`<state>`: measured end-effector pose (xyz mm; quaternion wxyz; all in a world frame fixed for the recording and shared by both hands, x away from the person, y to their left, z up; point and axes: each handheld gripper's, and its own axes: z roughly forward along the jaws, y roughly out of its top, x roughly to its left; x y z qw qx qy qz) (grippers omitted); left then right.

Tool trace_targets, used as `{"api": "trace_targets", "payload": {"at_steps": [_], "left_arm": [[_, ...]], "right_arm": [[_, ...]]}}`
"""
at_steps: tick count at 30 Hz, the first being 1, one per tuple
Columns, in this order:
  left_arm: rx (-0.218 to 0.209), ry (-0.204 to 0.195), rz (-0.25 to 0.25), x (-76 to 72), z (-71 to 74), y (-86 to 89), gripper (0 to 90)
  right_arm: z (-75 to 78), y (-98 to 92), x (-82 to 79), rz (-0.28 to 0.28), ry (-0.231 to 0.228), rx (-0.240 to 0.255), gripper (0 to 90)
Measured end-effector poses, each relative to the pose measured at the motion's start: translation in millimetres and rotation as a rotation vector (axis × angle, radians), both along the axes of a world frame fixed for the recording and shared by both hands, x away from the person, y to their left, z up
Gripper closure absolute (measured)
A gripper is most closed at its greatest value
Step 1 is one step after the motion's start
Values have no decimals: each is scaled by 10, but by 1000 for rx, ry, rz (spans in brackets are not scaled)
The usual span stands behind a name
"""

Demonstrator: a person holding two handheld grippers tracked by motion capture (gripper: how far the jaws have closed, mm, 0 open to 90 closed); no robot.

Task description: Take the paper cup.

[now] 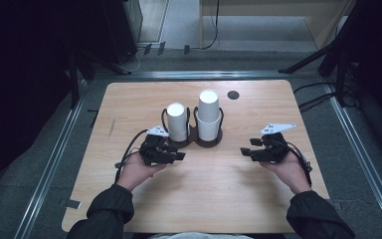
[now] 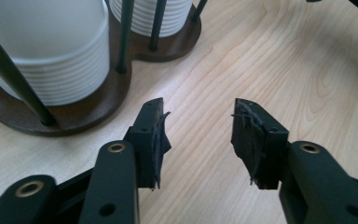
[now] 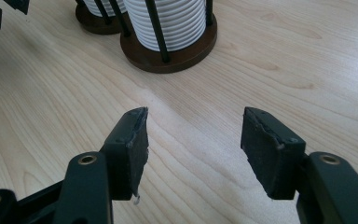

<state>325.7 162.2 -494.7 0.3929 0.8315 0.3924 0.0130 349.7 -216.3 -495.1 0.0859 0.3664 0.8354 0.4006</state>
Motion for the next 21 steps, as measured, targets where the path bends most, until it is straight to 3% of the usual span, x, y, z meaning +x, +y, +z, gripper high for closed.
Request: {"api": "trace_targets", "payload": {"at_steps": [3, 9, 12, 17, 21], "left_arm": [[-4, 7, -4, 1, 2, -9, 580], [-4, -22, 1, -18, 56, -11, 661], [-12, -22, -1, 14, 79, -22, 714], [-32, -15, 4, 80, 121, -75, 758], [-33, -27, -28, 119, 188, -169, 784]], "right_arm": [[8, 14, 6, 6, -9, -7, 418], [19, 47, 27, 20, -14, -13, 420], [29, 54, 47, 18, 8, -3, 420], [30, 74, 52, 19, 1, -16, 420], [74, 102, 49, 25, -17, -14, 420]]}}
